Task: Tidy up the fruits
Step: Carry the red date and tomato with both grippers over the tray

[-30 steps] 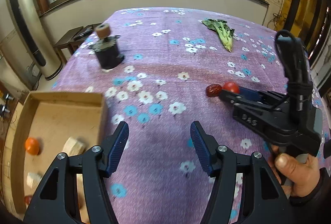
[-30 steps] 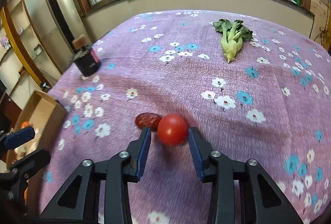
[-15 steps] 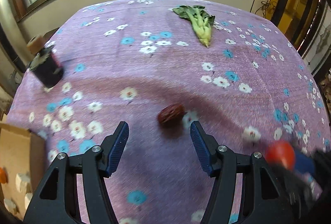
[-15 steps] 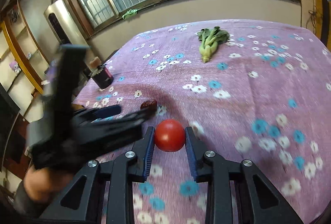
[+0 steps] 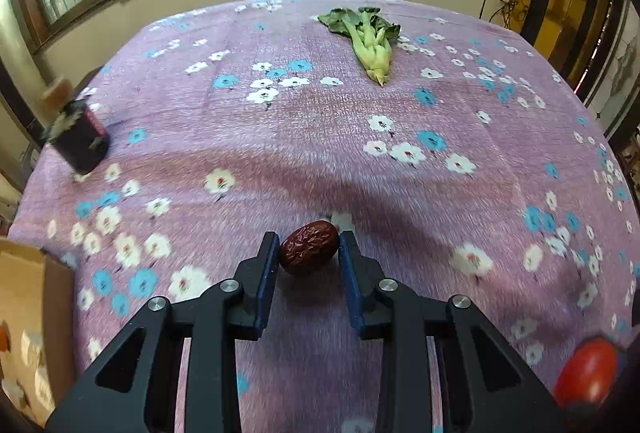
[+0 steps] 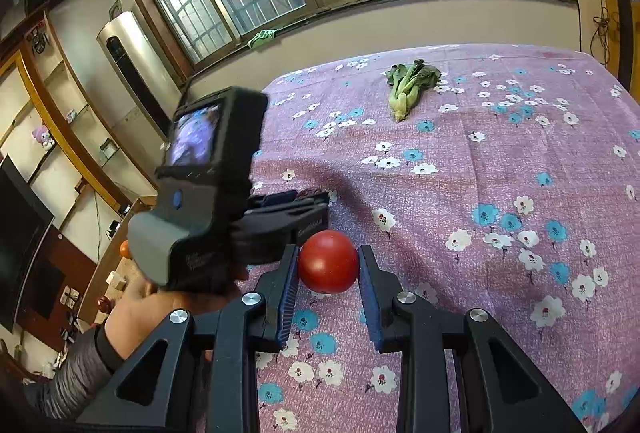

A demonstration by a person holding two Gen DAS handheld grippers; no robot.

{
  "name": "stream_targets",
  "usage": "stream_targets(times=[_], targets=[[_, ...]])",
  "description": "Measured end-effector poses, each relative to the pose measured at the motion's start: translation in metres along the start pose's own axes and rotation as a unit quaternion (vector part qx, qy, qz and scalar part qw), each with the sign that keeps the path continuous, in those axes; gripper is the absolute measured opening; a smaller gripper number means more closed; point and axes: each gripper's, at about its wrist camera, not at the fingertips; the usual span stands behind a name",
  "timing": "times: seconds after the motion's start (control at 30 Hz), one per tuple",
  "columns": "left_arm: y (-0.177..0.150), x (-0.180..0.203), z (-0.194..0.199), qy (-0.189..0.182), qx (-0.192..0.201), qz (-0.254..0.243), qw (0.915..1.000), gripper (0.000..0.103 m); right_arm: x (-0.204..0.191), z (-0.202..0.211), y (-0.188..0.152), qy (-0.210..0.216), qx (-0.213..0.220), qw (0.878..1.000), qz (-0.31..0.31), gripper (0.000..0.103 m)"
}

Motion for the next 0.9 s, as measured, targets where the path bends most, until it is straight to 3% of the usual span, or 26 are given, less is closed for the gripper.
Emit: stream_targets(times=[0.47,0.9], targets=[[-0.054,-0.036,0.102,0.061,0.063,0.027,0.9958,0.028,-0.033,0.026,-0.025,0.020,0.004,1.000,0.006,0.029],[-0.100,-0.066,0.150,0.095,0.088,0.052,0.9902,0.028,-0.093,0.049,-0.049,0.048,0.008,0.998,0.045,0.029]])
Point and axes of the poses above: each gripper's, at about its wrist camera, not at the fingertips, and z roughly against the way its jaws point, x to its right, y to its top, and after that the axes turned 4 degrees about z, right-handed
